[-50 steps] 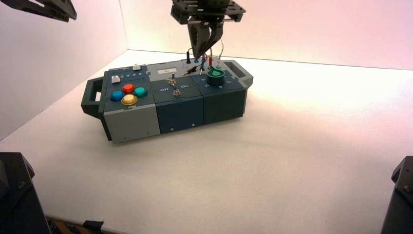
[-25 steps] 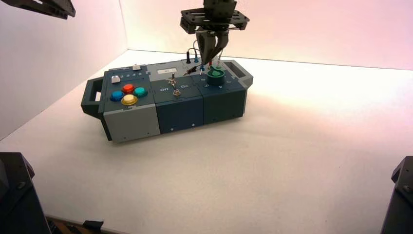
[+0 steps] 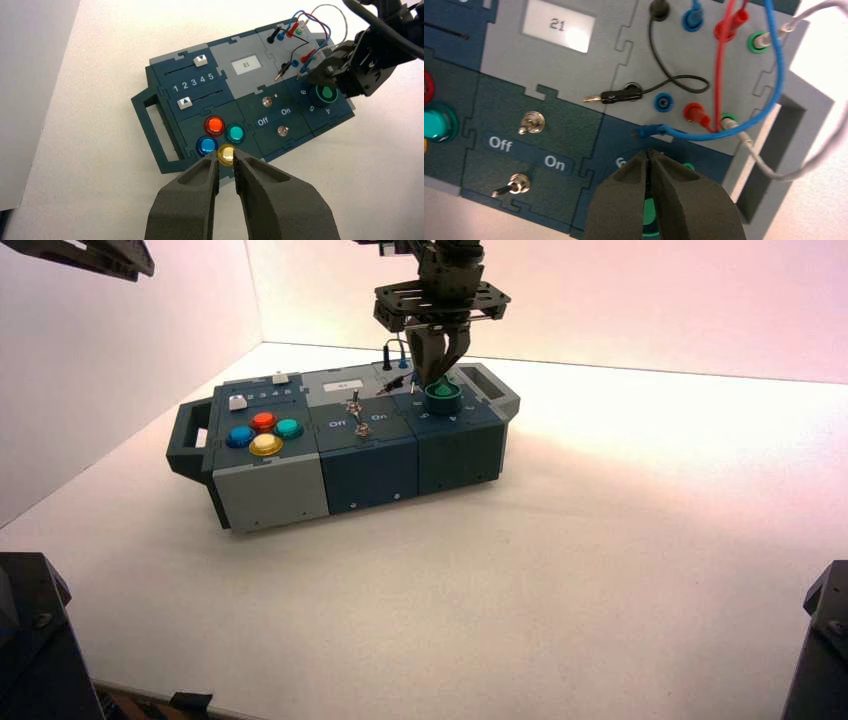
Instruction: Turn the knob to position 3.
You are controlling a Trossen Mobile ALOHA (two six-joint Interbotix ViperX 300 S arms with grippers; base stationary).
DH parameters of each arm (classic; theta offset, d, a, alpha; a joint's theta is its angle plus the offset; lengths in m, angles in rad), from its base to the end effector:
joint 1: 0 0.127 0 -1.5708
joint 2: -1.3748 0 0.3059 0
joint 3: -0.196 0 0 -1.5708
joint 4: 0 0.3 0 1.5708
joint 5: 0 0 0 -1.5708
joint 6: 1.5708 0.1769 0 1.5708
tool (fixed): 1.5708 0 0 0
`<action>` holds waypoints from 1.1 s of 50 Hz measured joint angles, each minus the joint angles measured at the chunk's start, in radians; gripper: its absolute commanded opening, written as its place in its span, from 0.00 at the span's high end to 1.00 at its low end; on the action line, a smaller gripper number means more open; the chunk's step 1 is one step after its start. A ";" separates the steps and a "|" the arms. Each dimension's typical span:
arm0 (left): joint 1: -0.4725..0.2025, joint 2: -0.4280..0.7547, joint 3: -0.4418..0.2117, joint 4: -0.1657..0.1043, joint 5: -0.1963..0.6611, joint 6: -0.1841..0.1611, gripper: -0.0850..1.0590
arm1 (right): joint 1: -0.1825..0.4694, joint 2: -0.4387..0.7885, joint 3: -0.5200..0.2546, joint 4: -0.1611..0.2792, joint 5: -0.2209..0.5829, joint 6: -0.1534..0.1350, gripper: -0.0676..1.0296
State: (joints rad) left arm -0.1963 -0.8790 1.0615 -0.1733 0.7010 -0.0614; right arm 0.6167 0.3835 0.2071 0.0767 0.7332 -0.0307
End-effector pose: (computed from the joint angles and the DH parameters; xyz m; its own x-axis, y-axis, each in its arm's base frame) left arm 0.2065 -0.0611 0.1748 0.6023 -0.2332 -0.7635 0.1132 0.9717 -0.2075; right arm 0.3701 0.2735 0.0447 0.1707 0.1839 -0.9680 -0.5668 0.8219 0.0562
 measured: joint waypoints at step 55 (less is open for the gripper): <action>0.000 0.021 -0.020 0.000 0.011 -0.031 0.77 | -0.038 -0.017 0.014 -0.048 0.057 -0.003 0.96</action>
State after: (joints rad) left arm -0.1963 -0.8575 1.0416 -0.1733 0.7118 -0.0920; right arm 0.5783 0.3666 0.2209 0.0291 0.7900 -0.0337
